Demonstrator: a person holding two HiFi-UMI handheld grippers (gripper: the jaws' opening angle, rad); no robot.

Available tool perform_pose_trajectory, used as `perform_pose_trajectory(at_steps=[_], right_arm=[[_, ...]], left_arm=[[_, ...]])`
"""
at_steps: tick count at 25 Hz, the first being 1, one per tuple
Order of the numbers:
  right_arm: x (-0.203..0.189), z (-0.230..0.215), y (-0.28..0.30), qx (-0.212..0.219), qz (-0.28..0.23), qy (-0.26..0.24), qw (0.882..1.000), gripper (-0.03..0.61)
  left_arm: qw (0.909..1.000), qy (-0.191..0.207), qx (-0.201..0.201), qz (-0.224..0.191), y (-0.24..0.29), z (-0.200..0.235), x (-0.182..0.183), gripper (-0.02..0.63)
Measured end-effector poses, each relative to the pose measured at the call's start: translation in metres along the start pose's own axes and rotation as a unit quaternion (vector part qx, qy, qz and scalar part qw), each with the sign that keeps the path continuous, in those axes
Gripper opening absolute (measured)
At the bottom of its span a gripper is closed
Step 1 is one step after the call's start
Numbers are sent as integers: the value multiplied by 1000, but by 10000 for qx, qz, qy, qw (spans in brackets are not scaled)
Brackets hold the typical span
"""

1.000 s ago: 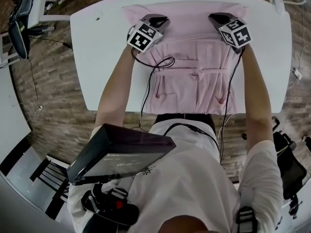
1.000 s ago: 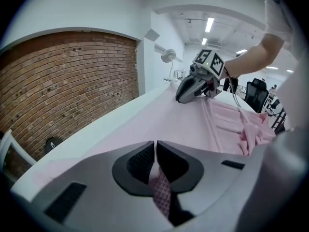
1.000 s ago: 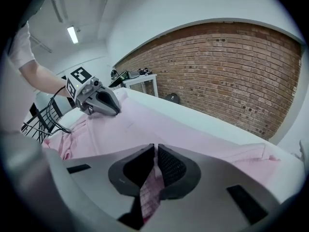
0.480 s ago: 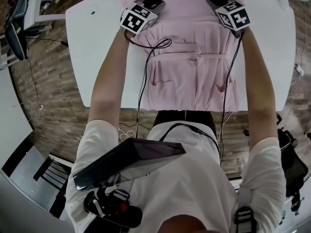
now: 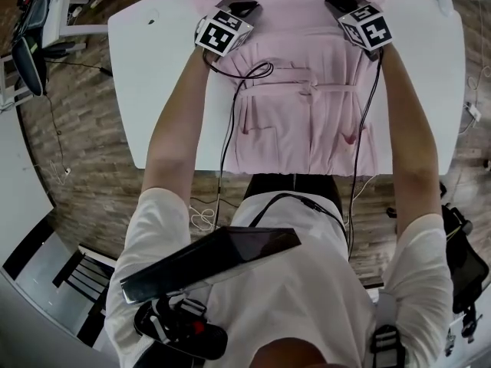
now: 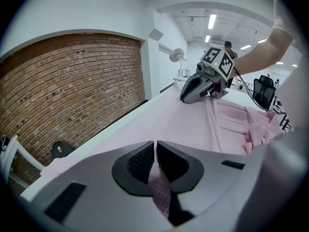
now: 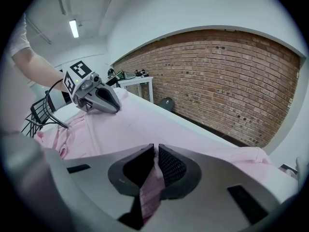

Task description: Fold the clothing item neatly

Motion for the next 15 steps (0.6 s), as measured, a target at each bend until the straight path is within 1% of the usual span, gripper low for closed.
perform_pose_trajectory(at_steps=[4,7,10,15], right_arm=[[5,5,-19,-46,-304,188,9993,31],[11,12,-35,-33,-397,244,9989,31],[16,19,-50,-68,-525,313,9981,31],[23,37,-77,-221,-865,591,9943,31]], left_arm=[[9996,81,188,-170,-14,-6,5,23],[9990,-102,226,-366,-31,-12,10,23],[9979,-208,198,-581,-46,-22,18,23],[9947,-372,-16,-960,-67,-48,36,3]])
Point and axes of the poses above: the fingertips, and each gripper's own axes: y forward along the fingers, z to its left, x out of its top, the point moved 9 cm from there along -y, backward along the fingers, and after that the axes turned 12 degrees about -z, right-handed, at the moved point
